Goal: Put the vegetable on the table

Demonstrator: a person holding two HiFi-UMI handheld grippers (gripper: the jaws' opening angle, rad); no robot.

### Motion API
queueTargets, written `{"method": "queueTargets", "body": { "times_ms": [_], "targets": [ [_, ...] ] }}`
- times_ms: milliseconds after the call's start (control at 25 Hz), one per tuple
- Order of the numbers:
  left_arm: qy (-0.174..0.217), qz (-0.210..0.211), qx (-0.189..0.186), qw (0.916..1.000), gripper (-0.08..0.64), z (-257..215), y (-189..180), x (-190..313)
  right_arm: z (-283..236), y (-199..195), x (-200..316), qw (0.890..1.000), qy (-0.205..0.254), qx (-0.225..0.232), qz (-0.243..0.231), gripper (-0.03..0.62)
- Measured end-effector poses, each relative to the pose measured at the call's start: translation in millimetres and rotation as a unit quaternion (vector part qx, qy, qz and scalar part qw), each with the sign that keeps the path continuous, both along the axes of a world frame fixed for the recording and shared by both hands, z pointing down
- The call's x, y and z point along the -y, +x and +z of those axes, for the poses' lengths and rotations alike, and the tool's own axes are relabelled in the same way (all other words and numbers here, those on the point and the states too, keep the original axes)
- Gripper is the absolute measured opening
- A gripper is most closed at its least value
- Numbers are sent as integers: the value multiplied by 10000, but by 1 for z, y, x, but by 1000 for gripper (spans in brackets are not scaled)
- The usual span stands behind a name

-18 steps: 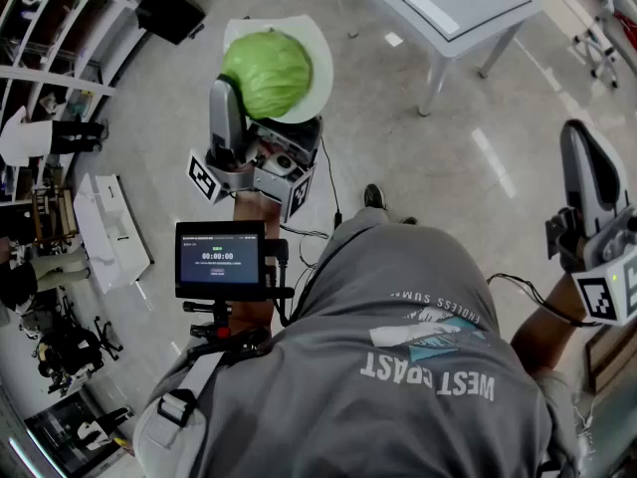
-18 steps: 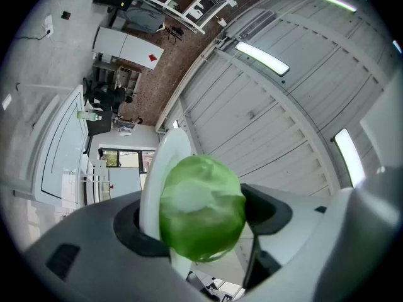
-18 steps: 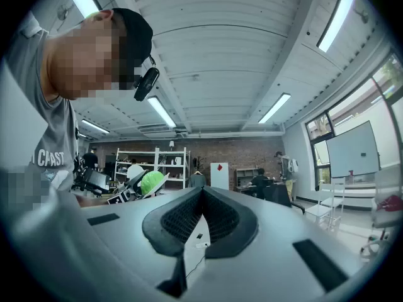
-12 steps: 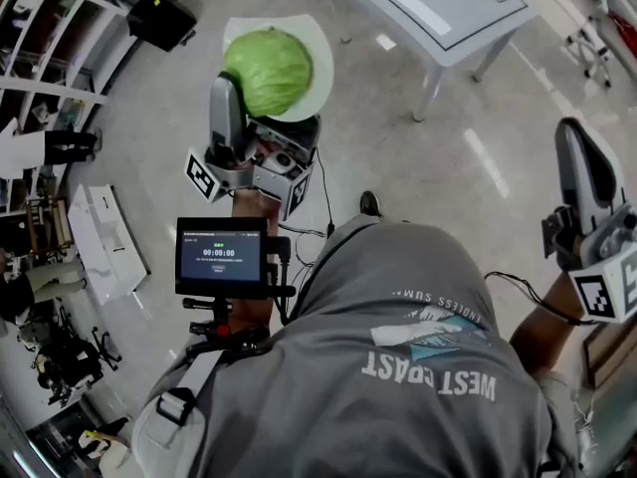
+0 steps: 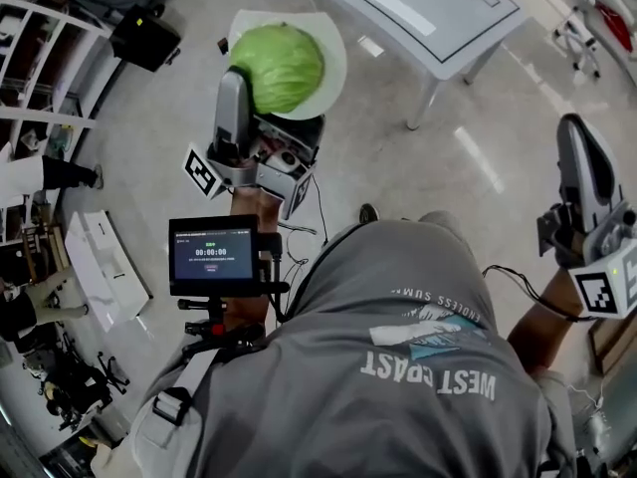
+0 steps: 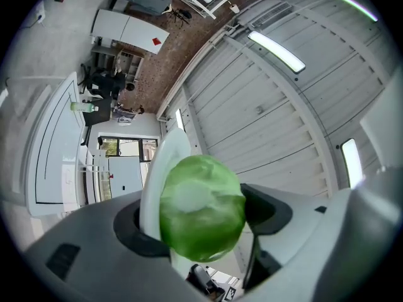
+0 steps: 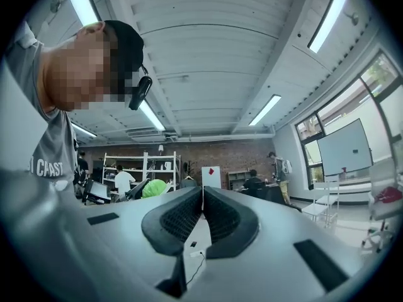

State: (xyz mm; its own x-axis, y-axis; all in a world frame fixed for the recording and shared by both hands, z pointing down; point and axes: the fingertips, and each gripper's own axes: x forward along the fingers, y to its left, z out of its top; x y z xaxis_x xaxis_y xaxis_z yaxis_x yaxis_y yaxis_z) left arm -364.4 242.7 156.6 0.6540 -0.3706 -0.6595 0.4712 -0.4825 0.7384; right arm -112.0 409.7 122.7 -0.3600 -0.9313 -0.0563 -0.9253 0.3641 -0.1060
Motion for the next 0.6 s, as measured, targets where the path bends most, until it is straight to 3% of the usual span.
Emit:
{"method": "queueTargets", "body": {
  "times_ms": [240,440,600],
  "targets": [
    [-15,28,-9,10000,350,-10,6,-2,-9,14,-3,9998,31,150,123,9],
    [120,-107,-47,9999,350,-20,-31,-1,-11,-14,8,9998,108,186,39,9],
    [141,-253,-86,9995,350,-22,-11,2,-5,15,21,9996,124,227,-95,9]
  ]
}}
